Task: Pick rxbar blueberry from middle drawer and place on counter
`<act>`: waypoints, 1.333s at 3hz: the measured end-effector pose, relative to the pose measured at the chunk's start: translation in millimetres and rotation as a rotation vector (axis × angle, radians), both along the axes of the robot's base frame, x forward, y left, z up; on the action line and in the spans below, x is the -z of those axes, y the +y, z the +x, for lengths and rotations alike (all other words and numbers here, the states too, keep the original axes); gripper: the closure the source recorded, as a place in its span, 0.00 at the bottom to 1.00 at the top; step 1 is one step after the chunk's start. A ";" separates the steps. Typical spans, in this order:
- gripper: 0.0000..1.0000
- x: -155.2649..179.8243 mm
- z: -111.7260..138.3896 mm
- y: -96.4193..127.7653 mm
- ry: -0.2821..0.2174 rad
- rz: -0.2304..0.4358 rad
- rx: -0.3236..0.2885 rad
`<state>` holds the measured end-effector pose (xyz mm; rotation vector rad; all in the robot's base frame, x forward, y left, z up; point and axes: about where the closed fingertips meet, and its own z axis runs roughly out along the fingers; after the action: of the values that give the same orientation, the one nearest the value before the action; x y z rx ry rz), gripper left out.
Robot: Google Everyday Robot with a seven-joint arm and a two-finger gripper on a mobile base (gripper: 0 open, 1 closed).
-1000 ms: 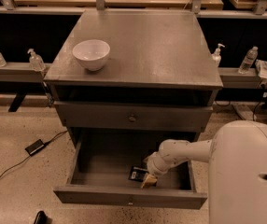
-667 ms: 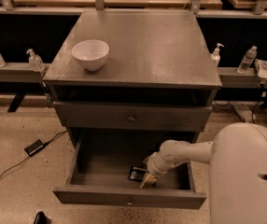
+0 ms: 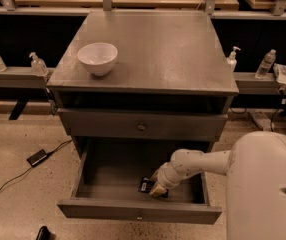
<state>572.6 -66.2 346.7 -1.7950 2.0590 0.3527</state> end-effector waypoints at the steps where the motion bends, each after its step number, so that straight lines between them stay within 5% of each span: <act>1: 1.00 -35.3 4.1 -7.0 -0.052 0.055 0.005; 3: 1.00 -163.3 -9.2 -23.8 -0.207 0.216 -0.018; 4: 1.00 -230.0 -12.6 -35.2 -0.220 0.229 -0.055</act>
Offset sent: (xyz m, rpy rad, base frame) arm -0.0065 -0.0463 0.2020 0.3392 -0.3181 -0.0137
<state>560.0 -101.4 576.7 -1.6744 1.7466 0.3720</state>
